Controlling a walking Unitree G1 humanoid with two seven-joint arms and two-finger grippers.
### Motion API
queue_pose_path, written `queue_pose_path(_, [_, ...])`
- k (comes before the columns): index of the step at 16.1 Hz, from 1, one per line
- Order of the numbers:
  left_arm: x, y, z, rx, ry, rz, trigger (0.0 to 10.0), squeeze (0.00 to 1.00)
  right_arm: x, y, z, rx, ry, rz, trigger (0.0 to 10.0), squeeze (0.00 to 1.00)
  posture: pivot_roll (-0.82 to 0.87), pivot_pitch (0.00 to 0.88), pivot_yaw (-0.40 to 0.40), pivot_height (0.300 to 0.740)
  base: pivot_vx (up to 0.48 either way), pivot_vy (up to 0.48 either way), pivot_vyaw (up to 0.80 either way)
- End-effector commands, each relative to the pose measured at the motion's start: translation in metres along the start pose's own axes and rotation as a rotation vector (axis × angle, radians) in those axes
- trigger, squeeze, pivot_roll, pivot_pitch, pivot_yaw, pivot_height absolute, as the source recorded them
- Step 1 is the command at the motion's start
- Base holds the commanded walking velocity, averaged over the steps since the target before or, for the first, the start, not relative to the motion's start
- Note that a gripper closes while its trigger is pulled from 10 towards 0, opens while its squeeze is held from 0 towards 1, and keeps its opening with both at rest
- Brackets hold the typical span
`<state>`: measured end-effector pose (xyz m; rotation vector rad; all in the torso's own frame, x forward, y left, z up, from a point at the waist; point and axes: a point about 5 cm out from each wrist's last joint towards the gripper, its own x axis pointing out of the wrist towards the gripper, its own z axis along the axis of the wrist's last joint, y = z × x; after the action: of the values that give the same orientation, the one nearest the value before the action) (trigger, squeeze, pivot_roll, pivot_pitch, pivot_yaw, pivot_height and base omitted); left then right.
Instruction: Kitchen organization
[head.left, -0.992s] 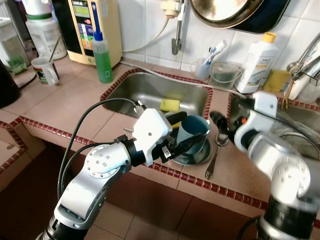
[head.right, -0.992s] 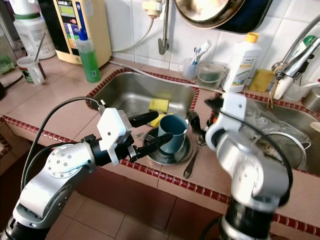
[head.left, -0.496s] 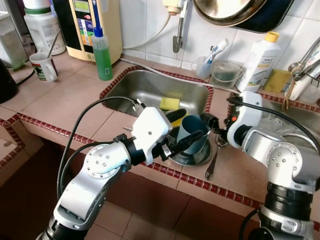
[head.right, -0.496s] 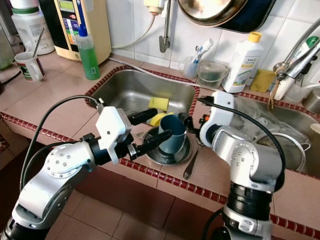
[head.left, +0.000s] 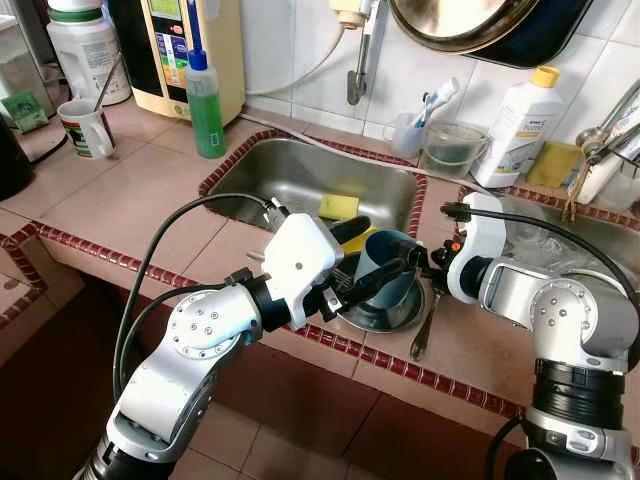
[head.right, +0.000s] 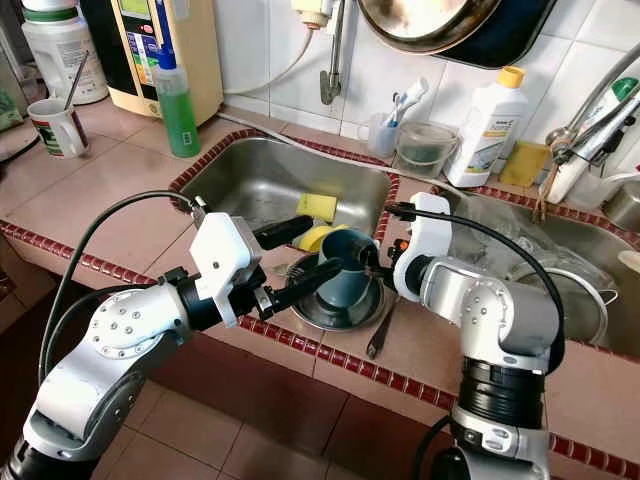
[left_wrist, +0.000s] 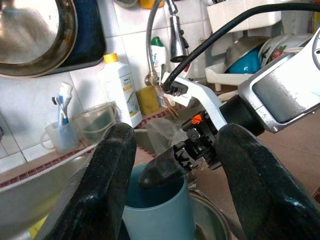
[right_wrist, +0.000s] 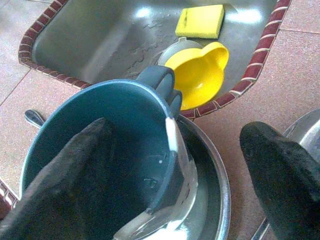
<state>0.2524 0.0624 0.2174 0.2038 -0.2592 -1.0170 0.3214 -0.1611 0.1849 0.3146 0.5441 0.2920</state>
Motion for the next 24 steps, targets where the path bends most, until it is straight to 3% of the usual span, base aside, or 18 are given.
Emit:
queue_pose_path(1, [0.0005,-0.0023,0.0041,0.009,-0.015,-0.003,10.0,0.0,-0.0016,-0.0018,0.0043,0.001,0.014,0.0,0.0,0.0,-0.05,0.036,-0.094,0.74,0.0,0.0,0.0])
queue_pose_path(8, [0.0031,-0.0027,0.0052,0.009,-0.028,-0.001,10.0,0.0,-0.0013,-0.0045,0.0078,0.041,0.018,0.012,0.0,0.0,-0.05,0.025,-0.096,0.74,0.0,0.0,0.0])
queue_pose_path(11, [0.0036,-0.003,0.0051,0.008,-0.029,0.004,10.0,0.0,-0.0012,-0.0045,0.0094,0.104,0.03,0.026,0.0,0.0,-0.05,0.028,-0.099,0.74,0.0,0.0,0.0])
queue_pose_path(24, [0.0033,-0.0027,0.0056,-0.001,-0.032,0.017,10.0,0.0,-0.0007,-0.0034,0.0116,0.113,0.053,0.026,0.0,0.0,-0.05,0.04,-0.1,0.74,0.0,0.0,0.0])
